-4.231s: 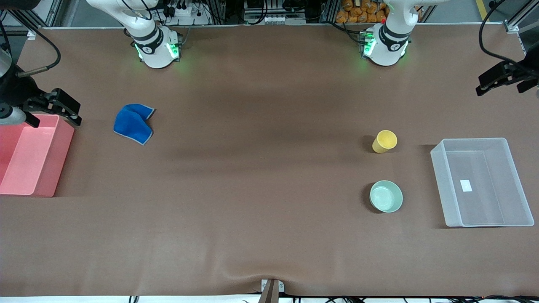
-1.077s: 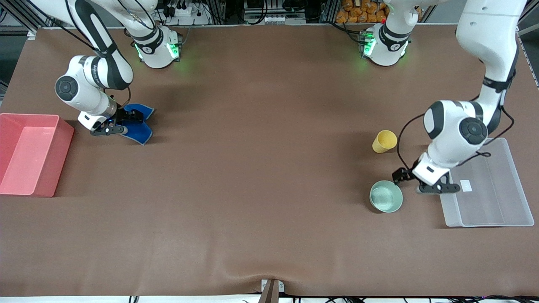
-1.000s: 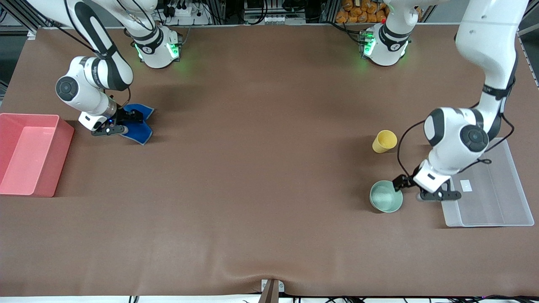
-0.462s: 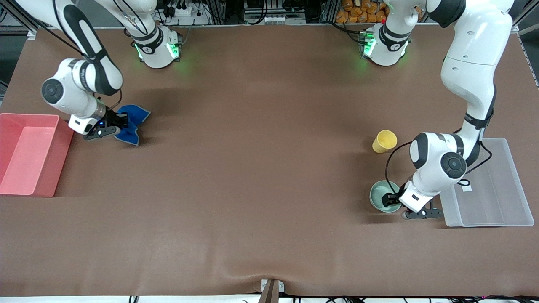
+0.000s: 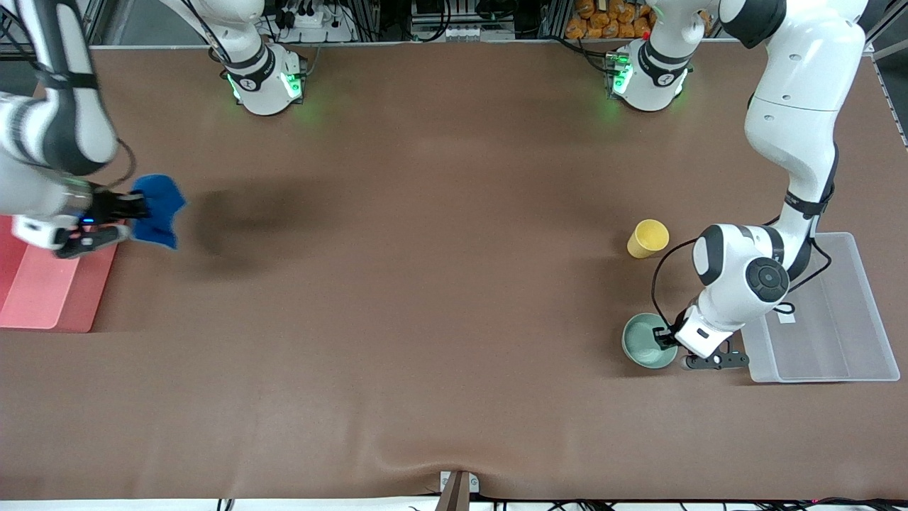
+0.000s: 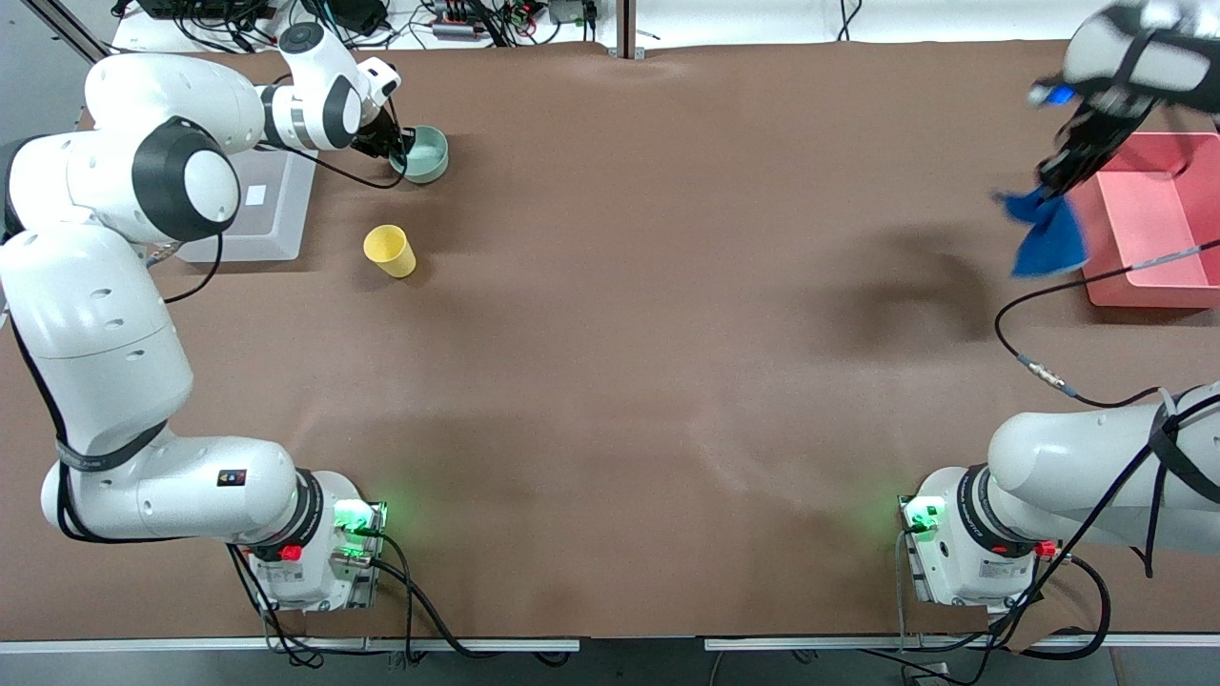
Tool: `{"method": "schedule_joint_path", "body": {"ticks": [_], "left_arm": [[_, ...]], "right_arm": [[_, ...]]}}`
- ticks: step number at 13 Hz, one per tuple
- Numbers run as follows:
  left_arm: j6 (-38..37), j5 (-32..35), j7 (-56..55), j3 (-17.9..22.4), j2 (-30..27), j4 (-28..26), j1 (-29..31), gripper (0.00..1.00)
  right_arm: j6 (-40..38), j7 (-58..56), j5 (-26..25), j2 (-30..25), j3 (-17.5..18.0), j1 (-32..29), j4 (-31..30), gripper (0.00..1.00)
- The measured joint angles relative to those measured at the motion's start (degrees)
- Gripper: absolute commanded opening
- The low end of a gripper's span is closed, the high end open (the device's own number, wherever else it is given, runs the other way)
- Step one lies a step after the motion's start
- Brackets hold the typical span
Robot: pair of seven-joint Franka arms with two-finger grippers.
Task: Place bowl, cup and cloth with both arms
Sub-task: 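Carry the cloth into the pink tray while the left gripper grasps the bowl, then release the cloth in the tray while the left gripper lowers the bowl into the bin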
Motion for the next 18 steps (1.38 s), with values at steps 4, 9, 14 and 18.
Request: {"method": "schedule_joint_path", "body": {"ticks": [4,9,14,18], "left_arm": [[-2.9,0.0,5.4,0.2,-2.2,0.4,1.9,0.0],[-15.0,0.1,23.7,0.3,-11.0,1.9,10.1,0.0],[-22.1,0.1,43.5,0.5,-16.2,1.7,17.9,0.0],[-22.0,0.1,53.6,0.6,-13.0,0.9,24.1,0.0]], "right_arm": [[-3.4,-14.6,-4.6,8.7,-0.2,-5.9,17.5,0.0],[1.9,-27.6,-7.8,21.8,-0.4,-11.8,27.9,0.0],[10.9,-33.6,-7.0,30.9,-0.4,-16.9,27.6,0.47],[11.9,-34.9,-4.1,34.9,-0.2,-18.8,27.5,1.0]]}}
